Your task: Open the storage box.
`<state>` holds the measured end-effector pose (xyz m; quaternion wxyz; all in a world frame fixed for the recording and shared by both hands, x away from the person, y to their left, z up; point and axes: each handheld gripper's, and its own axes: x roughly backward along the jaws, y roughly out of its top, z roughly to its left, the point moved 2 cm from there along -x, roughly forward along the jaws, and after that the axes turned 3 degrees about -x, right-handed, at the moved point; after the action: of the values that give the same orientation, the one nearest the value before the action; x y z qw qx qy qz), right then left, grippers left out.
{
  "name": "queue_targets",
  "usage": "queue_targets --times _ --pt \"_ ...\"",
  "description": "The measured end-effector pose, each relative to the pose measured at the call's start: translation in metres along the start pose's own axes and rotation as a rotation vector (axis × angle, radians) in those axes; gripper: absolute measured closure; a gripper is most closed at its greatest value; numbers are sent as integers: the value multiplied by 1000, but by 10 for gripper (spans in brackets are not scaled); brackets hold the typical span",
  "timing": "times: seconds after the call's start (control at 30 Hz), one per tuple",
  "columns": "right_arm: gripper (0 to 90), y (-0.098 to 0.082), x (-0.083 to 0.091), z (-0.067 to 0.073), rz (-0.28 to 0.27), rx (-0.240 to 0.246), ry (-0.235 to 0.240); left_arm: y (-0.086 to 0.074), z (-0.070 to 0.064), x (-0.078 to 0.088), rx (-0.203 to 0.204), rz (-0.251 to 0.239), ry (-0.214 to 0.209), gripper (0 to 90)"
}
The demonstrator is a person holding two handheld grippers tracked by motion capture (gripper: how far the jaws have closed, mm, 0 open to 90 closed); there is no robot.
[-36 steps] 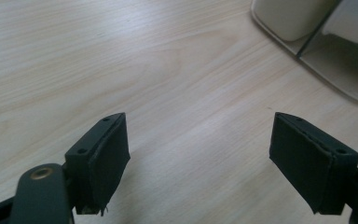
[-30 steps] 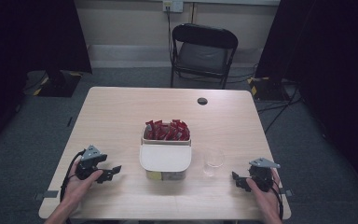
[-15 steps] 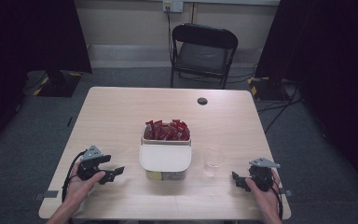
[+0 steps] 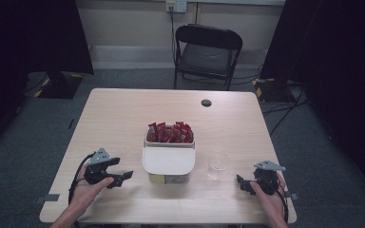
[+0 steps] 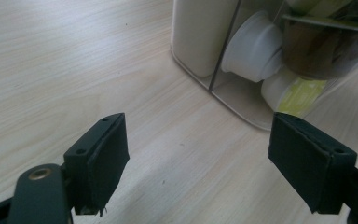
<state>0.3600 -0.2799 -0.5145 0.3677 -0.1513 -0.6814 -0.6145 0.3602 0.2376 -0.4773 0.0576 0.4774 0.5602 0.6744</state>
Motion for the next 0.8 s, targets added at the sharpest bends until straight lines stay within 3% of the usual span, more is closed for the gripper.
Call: queue_targets --times 0.07,0.27,0.5,0.8 --pt "73 0 0 0 0 0 0 3 -5 -3 -28 11 -12 201" --pt "74 0 0 0 0 0 0 11 -13 -6 -61 9 -22 201" --pt "73 0 0 0 0 0 0 17 -19 -9 -78 7 -39 197" --pt "74 0 0 0 0 0 0 24 -37 -20 -92 9 -85 196"
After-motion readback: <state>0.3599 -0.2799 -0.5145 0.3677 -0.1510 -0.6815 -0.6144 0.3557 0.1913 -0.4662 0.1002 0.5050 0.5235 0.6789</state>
